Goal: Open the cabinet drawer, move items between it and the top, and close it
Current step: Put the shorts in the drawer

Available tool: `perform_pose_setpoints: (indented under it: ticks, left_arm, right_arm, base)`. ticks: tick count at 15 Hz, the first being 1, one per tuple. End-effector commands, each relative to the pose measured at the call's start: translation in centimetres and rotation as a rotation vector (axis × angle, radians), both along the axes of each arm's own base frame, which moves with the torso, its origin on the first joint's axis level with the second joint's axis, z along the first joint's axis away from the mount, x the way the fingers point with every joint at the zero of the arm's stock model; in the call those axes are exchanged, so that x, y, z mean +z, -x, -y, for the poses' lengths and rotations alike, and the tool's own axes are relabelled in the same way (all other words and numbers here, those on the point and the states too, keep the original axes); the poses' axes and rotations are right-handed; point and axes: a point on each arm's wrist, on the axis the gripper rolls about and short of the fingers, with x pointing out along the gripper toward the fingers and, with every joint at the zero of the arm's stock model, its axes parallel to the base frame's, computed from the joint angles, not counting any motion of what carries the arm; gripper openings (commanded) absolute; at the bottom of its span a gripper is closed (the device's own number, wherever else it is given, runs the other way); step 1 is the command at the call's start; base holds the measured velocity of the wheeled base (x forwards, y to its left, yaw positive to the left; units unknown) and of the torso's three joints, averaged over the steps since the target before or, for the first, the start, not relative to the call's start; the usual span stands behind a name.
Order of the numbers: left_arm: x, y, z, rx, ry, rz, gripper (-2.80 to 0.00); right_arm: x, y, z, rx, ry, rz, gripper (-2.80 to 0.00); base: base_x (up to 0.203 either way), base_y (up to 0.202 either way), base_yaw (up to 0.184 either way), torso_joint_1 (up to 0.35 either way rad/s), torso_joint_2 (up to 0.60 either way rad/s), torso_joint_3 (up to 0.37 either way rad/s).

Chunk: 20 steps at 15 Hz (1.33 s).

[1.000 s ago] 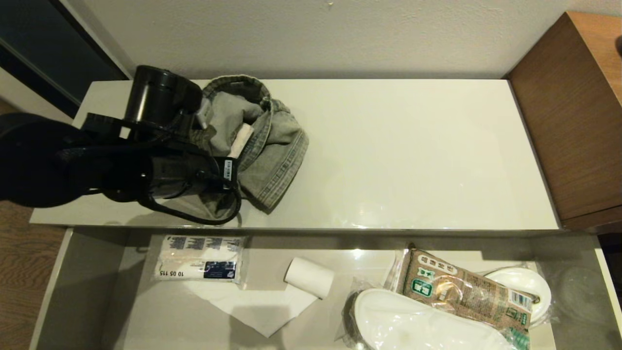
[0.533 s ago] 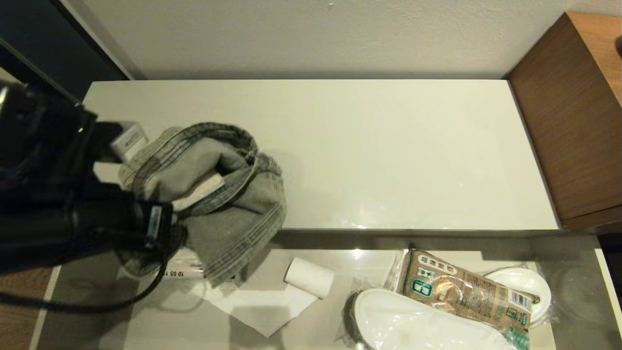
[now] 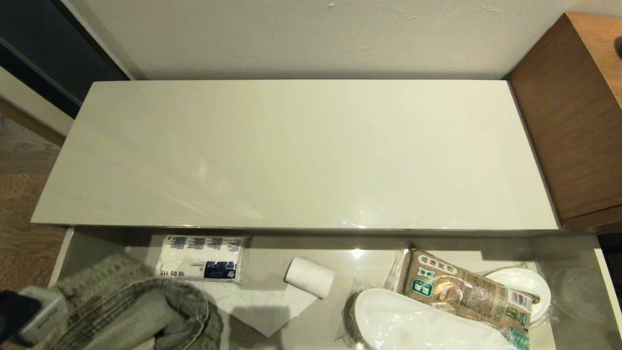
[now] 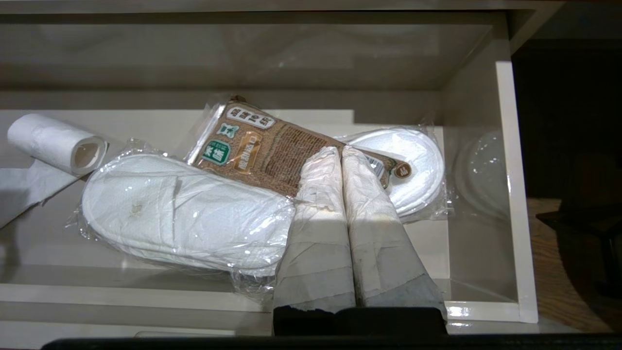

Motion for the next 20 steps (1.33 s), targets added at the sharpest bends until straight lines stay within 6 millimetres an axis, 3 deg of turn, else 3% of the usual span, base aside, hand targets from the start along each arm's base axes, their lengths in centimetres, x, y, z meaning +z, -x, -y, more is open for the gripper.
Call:
perform_pose_setpoints:
  ticks: [1,4,10,12,13,15,19,20]
  left_arm:
    - [-1.2,0.7,-0.4,-0.007,0.0,-0.029,-2.8]
    - [-1.3,-0.2,0.2,-0.021,0.017,-0.04,-2.8]
    - [-2.0,-6.5,3.7,-0.029,0.082,0.03,-2.8]
    - [-3.8,-8.0,4.5,0.005,0.077,-0.027,-2.8]
    - [-5.0,-8.4,4.8,0.031,0.075,-0.062,0.0]
    - [-6.7,-9.0,5.1,0.06,0.118,-0.042,0.0]
    - [-6.3,-9.3,5.3,0.071,0.155,-0.004,0.0]
    - [-5.4,-9.2,5.2,0.076,0.174,0.032,0.0]
  right_arm:
    - [-0.1,0.2,0.0,0.001,0.0,0.02,-2.8]
    - [-0.1,0.2,0.0,0.002,0.001,0.02,-2.8]
    - [-0.1,0.2,0.0,0.003,0.003,0.02,-2.8]
    - [-0.1,0.2,0.0,0.002,0.001,0.02,-2.8]
    - [-0.1,0.2,0.0,0.002,0.002,0.02,-2.8]
    - [-0.1,0.2,0.0,0.003,0.003,0.02,-2.8]
    - [-0.1,0.2,0.0,0.005,0.003,0.02,-2.8]
    - [-0.1,0.2,0.0,0.005,0.003,0.02,-2.8]
  base:
    - [0.0,0.0,0.0,0.0,0.0,0.0]
    - [0.0,0.0,0.0,0.0,0.0,0.0]
    - [0.0,0.0,0.0,0.0,0.0,0.0]
    - [0.0,0.0,0.0,0.0,0.0,0.0]
    - [0.0,0.0,0.0,0.0,0.0,0.0]
    - [0.0,0.0,0.0,0.0,0.0,0.0]
    - [0.0,0.0,0.0,0.0,0.0,0.0]
    - [0.0,0.0,0.0,0.0,0.0,0.0]
